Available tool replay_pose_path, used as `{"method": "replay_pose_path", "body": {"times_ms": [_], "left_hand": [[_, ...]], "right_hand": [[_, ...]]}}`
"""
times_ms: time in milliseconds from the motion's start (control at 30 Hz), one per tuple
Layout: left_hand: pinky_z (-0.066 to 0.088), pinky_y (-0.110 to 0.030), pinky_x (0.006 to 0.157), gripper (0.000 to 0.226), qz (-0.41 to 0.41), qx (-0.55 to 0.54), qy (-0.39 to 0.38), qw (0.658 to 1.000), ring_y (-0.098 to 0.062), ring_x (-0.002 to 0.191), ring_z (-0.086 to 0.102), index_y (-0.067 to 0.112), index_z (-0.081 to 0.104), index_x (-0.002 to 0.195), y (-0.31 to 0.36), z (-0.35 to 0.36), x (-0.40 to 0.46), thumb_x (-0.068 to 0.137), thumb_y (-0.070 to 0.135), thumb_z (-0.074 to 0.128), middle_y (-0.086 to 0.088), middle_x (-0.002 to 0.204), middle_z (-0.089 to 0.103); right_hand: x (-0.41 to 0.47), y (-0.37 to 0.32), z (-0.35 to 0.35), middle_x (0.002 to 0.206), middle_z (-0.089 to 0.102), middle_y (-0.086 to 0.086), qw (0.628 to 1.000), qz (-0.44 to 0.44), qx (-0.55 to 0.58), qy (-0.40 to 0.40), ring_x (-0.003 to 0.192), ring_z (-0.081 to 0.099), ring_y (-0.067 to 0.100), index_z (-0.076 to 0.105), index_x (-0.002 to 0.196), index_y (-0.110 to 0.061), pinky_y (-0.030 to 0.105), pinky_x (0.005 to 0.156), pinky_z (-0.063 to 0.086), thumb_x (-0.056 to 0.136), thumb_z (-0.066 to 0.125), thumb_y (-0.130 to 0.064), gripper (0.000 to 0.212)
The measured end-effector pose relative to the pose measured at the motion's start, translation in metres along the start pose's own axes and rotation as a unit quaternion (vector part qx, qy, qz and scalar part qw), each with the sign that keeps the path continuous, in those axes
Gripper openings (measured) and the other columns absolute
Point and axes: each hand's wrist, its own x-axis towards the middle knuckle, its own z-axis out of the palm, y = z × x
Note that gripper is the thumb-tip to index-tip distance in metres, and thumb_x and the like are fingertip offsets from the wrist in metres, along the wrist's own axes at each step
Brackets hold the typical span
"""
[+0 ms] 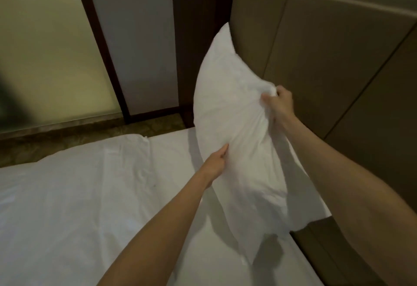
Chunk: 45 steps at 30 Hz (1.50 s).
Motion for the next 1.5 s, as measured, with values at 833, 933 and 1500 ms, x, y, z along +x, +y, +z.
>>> {"method": "replay_pose_path", "body": {"times_ms": [833,933,1500], "left_hand": [[0.044,-0.017,0.042,0.025,-0.306,-0.459,0.101,0.828,-0.014,0.059,0.053,0.01,0.048,0.075,-0.071,0.071,-0.018,0.096,0.023,0.054,-0.007,0.072,0.048],[0.023,-0.012,0.025,0.031,-0.234,-0.4,0.143,0.874,-0.004,0.025,0.038,0.013,0.043,0.068,-0.039,0.06,0.002,0.098,0.009,0.045,-0.003,0.06,0.033],[0.037,-0.019,0.05,0.016,-0.176,-0.073,0.046,0.981,-0.01,0.062,0.055,0.012,0.052,0.09,-0.048,0.076,-0.044,0.097,0.023,0.042,-0.003,0.091,0.061]], "right_hand": [[-0.107,0.112,-0.051,0.095,0.063,0.016,0.968,0.041,-0.182,-0.169,0.086,0.06,0.031,0.058,0.097,0.003,0.039,0.071,0.047,0.092,0.055,-0.023,0.027],[-0.093,0.086,-0.06,0.08,0.058,0.005,0.969,-0.025,-0.208,-0.127,0.074,0.054,0.021,0.053,0.083,-0.005,0.031,0.06,0.04,0.093,0.055,-0.023,0.021],[-0.099,0.139,-0.124,0.103,0.061,0.013,0.901,0.08,-0.417,-0.084,0.088,0.06,0.031,0.052,0.096,-0.012,0.043,0.076,0.054,0.094,0.054,-0.027,0.015]]}}
